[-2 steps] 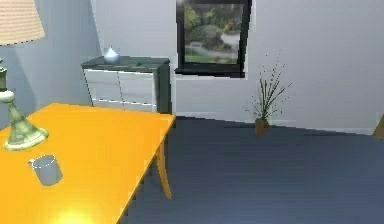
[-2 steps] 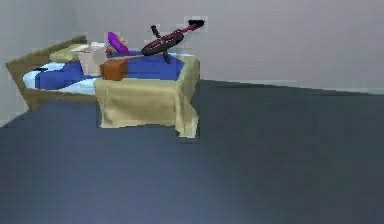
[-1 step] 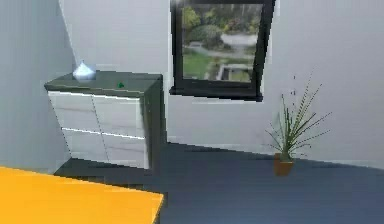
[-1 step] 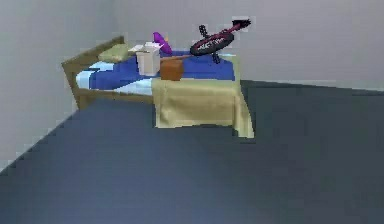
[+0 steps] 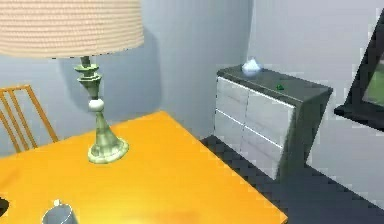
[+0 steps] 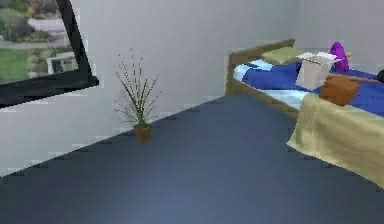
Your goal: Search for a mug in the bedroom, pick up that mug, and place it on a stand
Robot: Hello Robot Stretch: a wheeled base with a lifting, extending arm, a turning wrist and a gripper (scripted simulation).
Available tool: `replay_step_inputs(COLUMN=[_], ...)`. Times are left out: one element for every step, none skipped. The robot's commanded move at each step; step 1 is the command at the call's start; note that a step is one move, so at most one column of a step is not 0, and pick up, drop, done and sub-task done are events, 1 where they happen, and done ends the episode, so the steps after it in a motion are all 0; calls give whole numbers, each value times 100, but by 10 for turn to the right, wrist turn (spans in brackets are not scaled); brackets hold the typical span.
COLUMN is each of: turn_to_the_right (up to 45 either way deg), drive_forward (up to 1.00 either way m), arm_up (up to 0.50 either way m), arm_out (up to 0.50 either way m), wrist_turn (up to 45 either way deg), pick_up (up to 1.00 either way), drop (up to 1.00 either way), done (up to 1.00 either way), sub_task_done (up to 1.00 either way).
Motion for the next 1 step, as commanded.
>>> replay_step_inputs(turn_to_the_right=[-450], drive_forward=[0], arm_up=[0], arm_out=[0], wrist_turn=[0], pick_up=[0], drop=[0], done=[0], sub_task_done=[0])
